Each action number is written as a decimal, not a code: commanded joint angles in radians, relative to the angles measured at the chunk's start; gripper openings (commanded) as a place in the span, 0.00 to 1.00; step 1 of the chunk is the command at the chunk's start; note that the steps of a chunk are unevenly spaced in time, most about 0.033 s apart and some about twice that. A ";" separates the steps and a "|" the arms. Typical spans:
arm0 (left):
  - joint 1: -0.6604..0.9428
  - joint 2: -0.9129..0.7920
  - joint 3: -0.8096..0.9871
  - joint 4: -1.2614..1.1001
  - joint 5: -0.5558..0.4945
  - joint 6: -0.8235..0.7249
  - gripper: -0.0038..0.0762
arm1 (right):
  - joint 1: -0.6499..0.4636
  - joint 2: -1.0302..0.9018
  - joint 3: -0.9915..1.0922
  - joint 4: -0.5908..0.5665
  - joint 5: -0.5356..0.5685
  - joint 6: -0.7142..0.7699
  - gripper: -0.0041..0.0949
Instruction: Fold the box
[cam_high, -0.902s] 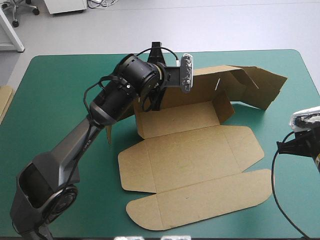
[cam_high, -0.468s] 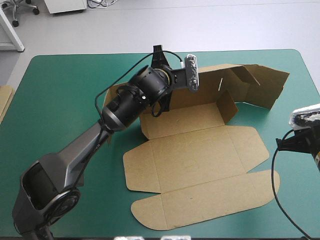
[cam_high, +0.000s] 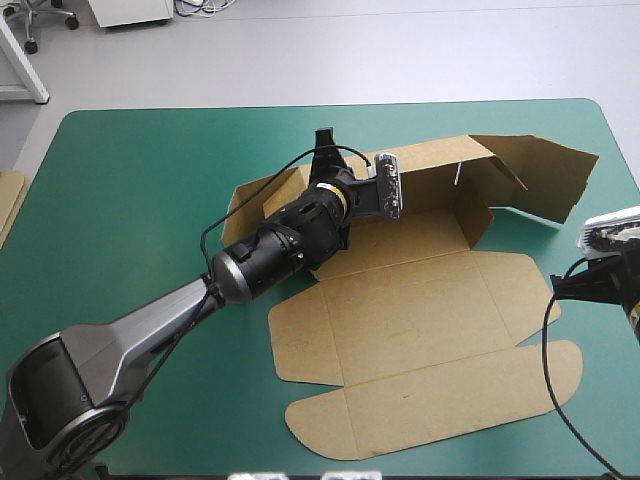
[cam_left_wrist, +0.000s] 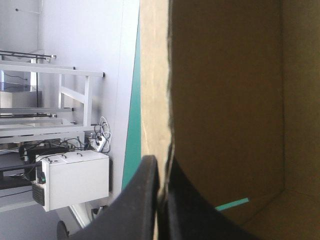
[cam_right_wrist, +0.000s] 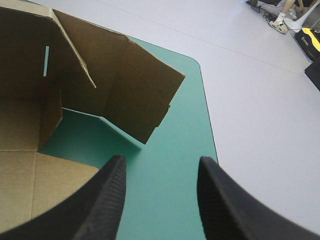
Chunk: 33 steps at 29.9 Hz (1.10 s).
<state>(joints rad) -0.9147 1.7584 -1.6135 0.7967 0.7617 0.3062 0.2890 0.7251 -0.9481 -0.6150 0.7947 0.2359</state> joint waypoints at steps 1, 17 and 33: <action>-0.029 -0.055 0.031 0.130 -0.062 -0.158 0.04 | -0.007 -0.004 -0.033 -0.041 -0.063 -0.002 0.47; -0.097 -0.136 0.341 0.502 -0.115 -0.593 0.04 | -0.007 0.066 -0.033 -0.102 -0.058 0.069 0.47; -0.095 -0.204 0.595 0.989 -0.147 -0.989 0.04 | -0.007 0.074 -0.033 -0.073 -0.049 0.086 0.47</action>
<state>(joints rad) -1.0075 1.5866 -1.0186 1.7453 0.5893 -0.6114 0.2890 0.7990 -0.9481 -0.6592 0.7850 0.3175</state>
